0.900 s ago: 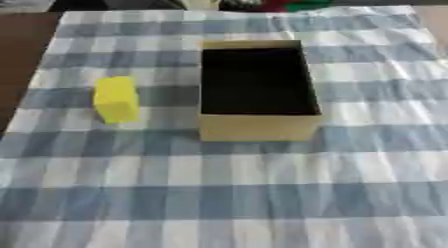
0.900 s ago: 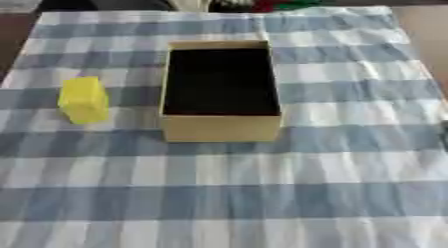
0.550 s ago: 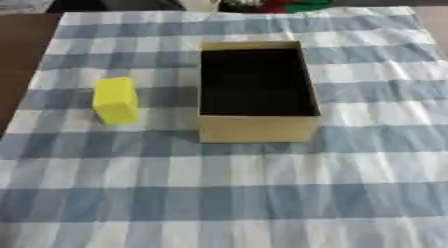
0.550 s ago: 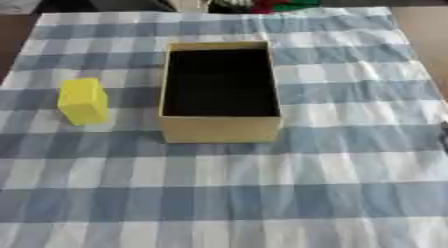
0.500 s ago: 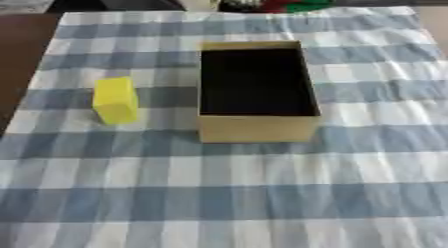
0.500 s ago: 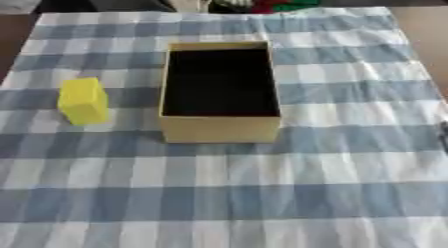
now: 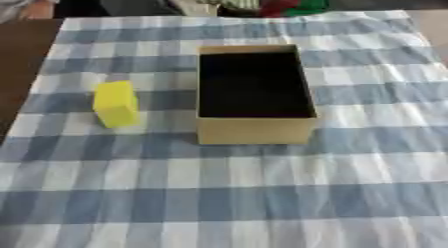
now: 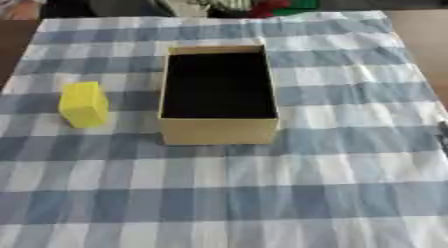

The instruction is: Pick up objects on the table and place them in the box.

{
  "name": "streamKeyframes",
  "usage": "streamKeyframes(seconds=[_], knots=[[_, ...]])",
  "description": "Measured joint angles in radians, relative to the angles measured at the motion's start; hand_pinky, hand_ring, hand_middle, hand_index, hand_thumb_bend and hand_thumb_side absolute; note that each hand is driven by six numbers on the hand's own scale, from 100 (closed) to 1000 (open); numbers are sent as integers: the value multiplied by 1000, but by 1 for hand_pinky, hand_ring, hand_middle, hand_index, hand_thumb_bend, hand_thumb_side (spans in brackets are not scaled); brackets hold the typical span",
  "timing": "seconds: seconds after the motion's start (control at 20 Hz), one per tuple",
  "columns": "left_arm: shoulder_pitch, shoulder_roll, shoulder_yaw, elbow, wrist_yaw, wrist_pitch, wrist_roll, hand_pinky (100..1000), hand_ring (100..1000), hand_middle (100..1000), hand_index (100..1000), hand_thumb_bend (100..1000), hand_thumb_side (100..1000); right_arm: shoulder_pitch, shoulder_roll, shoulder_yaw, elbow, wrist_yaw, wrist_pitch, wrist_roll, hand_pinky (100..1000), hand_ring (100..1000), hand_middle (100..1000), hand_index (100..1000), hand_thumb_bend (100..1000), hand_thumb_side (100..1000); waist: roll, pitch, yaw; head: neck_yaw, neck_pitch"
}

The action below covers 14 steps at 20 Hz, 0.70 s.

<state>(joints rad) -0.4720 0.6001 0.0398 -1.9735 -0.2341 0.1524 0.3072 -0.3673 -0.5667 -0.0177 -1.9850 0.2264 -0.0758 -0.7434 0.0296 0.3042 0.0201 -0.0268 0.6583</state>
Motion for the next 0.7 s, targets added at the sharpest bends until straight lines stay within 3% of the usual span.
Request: streamKeyframes(seconds=[0.15,0.3,0.45,0.7], knots=[[-62,94,-40,34,-3,98,-142,779,734,702,841,341,474,3,0,1,0,0,-1,3,825,779,743,813,100,650,1,-9,-1,-1,0],[-121,173,-82,83,-18,151,-312,796,760,736,853,361,467,3,-1,5,0,0,-1,7,825,778,743,813,100,651,2,-10,-4,-1,0],[-172,236,-122,133,-61,155,-504,815,790,765,866,404,448,3,-2,7,0,-1,-1,10,826,778,743,813,100,651,6,-12,-6,-1,0],[-237,303,-172,200,-112,111,-778,834,814,791,873,475,416,3,-8,12,0,-1,0,17,826,778,743,812,100,652,8,-12,-7,-11,0]])
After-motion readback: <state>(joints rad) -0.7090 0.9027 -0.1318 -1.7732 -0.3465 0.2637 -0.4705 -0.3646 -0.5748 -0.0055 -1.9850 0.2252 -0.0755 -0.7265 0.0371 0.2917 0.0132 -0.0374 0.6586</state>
